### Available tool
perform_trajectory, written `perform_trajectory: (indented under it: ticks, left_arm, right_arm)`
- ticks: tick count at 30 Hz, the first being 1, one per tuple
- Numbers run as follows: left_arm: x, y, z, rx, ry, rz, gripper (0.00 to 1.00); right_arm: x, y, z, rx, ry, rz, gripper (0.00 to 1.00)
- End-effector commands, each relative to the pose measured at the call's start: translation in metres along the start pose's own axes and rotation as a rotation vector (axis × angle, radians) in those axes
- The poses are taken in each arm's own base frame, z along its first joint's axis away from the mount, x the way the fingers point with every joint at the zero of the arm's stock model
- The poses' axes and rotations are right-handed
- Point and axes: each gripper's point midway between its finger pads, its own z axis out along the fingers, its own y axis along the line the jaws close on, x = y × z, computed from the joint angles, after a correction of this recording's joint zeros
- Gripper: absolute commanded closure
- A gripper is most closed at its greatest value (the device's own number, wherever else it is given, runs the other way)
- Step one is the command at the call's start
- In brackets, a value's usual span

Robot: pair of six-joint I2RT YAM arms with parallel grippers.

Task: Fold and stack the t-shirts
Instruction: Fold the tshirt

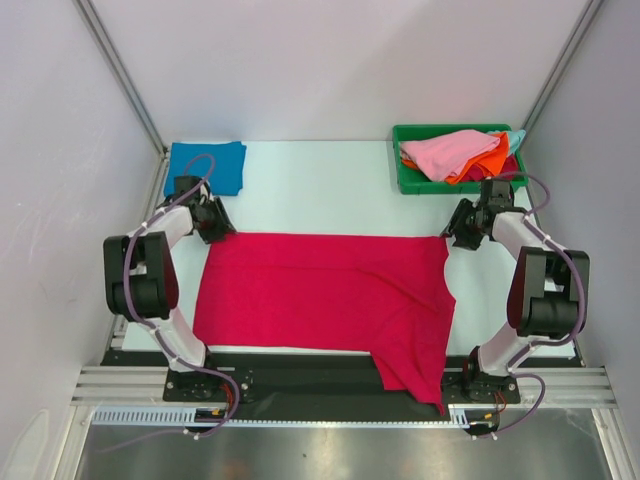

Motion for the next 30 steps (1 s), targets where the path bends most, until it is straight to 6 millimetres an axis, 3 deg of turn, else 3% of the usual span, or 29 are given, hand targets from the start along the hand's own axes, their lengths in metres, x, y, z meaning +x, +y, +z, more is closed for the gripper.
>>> perform_trajectory:
  ticks: [1, 7, 12, 19, 24, 30]
  left_arm:
    - [-0.024, -0.008, 0.006, 0.021, -0.045, 0.005, 0.55]
    - [-0.020, 0.012, 0.021, -0.045, -0.007, 0.010, 0.56]
    - [-0.018, 0.020, 0.027, -0.069, 0.008, 0.021, 0.56]
    - [-0.017, 0.023, 0.031, -0.081, 0.020, 0.029, 0.55]
    - [-0.012, 0.032, 0.036, -0.114, 0.039, 0.044, 0.55]
    - [-0.008, 0.049, 0.038, -0.184, 0.044, 0.058, 0.57]
  right_arm:
    - [-0.022, 0.010, 0.001, -0.041, -0.055, -0.041, 0.49]
    - [-0.015, 0.009, 0.009, -0.051, -0.037, -0.044, 0.53]
    - [-0.012, 0.006, 0.019, -0.050, -0.013, -0.023, 0.64]
    - [-0.016, 0.001, 0.033, -0.031, -0.004, -0.019, 0.65]
    - [-0.028, -0.015, 0.038, 0.028, -0.025, -0.007, 0.88]
    - [-0.028, -0.024, 0.048, 0.074, 0.004, -0.010, 0.90]
